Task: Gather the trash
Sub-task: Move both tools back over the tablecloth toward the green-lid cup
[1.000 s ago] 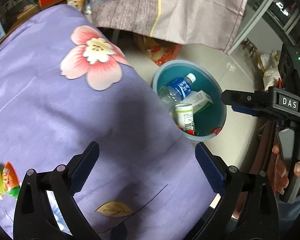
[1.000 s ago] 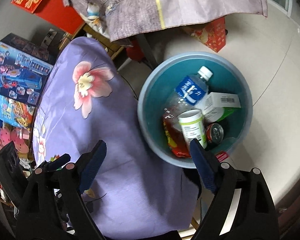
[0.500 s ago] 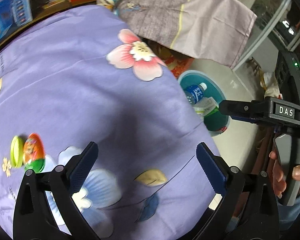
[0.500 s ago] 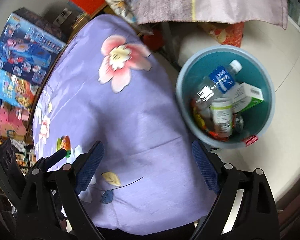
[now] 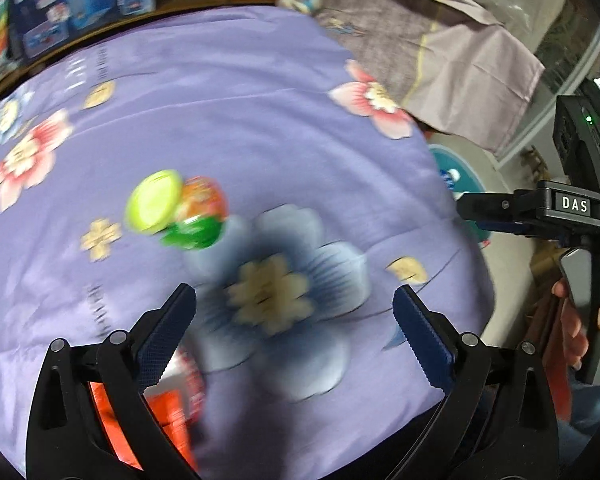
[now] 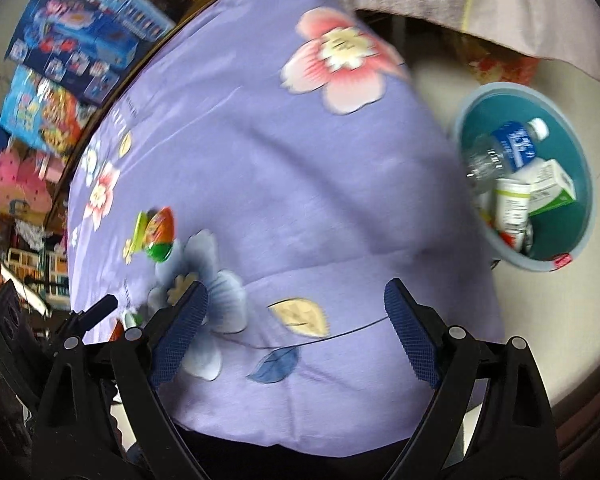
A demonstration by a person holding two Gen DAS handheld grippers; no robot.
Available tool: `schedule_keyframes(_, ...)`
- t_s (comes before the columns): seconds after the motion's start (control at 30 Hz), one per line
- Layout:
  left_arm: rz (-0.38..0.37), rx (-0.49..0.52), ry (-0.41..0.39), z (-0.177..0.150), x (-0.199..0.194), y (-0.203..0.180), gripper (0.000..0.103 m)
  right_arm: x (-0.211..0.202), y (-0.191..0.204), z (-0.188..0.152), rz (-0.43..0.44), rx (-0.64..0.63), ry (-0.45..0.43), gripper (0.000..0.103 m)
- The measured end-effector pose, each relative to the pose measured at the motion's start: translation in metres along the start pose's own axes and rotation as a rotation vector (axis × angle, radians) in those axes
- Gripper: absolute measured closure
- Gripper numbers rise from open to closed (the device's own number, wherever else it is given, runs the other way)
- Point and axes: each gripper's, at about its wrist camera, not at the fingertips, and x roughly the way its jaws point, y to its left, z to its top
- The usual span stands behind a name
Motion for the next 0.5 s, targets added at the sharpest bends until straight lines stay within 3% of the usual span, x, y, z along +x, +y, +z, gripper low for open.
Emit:
schedule_keyframes(0.27,0.098,-0.057,-0.008,-0.043,-0.028,0.051,0.004,0.016,0.045,-0.020,0.028,-0.077,0.041,0.017)
schedule_keyframes(0.5,0.128,-0.104,0.023,-0.074,-0.029,0.077,0.004,0.027,0.067,-0.032,0.035,-0.119,0.073,0.017)
